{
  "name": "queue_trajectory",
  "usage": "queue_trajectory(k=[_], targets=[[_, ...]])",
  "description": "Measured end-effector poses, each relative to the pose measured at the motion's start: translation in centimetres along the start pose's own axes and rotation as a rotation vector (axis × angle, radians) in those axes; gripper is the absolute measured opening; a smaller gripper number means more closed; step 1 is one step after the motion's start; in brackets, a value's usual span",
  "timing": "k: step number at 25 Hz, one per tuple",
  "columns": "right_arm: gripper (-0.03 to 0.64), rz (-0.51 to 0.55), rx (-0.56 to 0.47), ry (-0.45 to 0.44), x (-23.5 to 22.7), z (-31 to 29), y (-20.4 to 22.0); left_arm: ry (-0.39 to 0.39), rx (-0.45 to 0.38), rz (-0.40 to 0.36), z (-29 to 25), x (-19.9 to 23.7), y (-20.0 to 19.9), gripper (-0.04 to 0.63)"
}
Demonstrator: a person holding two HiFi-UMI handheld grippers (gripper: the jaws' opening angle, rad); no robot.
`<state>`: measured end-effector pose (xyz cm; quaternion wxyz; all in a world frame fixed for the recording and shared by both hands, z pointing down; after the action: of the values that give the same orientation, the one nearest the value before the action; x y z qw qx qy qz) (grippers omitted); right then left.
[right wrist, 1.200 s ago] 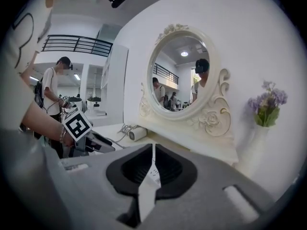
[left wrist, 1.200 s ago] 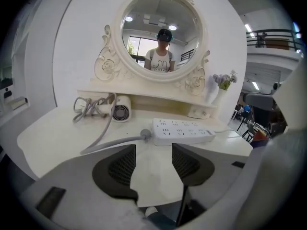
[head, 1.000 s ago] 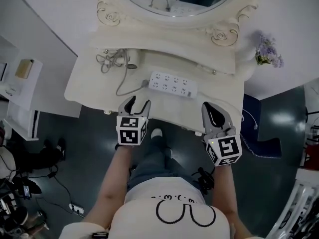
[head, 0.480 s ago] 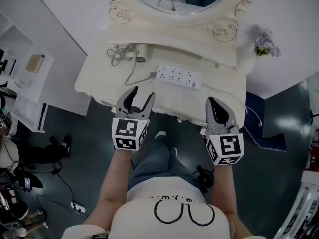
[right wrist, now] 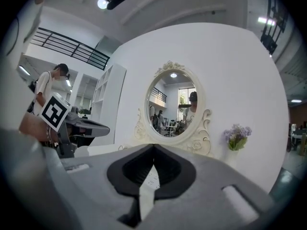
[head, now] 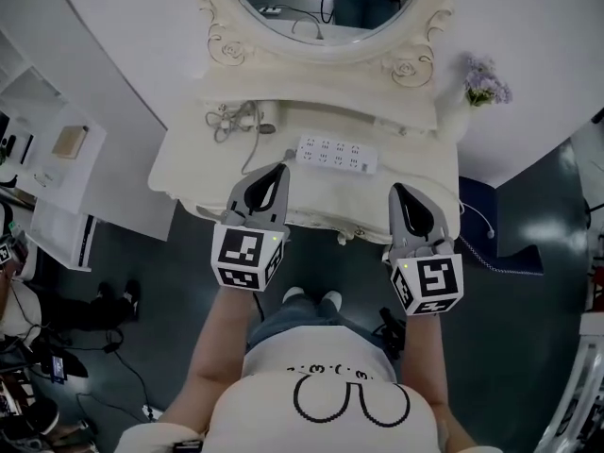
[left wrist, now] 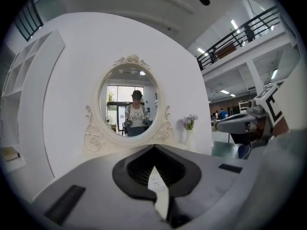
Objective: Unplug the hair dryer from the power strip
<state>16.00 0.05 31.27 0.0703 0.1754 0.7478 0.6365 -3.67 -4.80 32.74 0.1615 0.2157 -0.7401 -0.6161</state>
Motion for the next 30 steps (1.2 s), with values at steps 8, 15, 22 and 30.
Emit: queue_trajectory(k=[8,15,22,30], targets=[[-0.002,0.025,-0.047,0.059,0.1,0.3,-2.0,0.017,-0.090,-0.023,0.4,1.0,-2.6,-0.003],[-0.002,0.038,-0.133,0.107,0.4,0.9,-5.1,0.007,-0.178,-0.058,0.9,2.0,-5.3,-0.003],[-0.003,0.062,-0.137,0.141,0.5,0.7,-6.0,-0.005,-0.209,-0.063,1.5,3.3,-5.9,-0.003],[-0.003,0.069,-0.132,0.167,0.2,0.7,-6.8,-0.041,-0.235,-0.087,1.9,4.7,-6.6,-0.003]])
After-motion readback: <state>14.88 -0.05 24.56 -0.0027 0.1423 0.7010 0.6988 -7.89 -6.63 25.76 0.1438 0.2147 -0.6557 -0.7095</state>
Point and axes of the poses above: the fingertips, and each gripper's own axes: z backward along the fingers, x to its left, y out of its underside, the point moved 3 cm from there along z, backward along the fingers, and after that the axes turned 4 degrees about x, right-handed, at the moved point
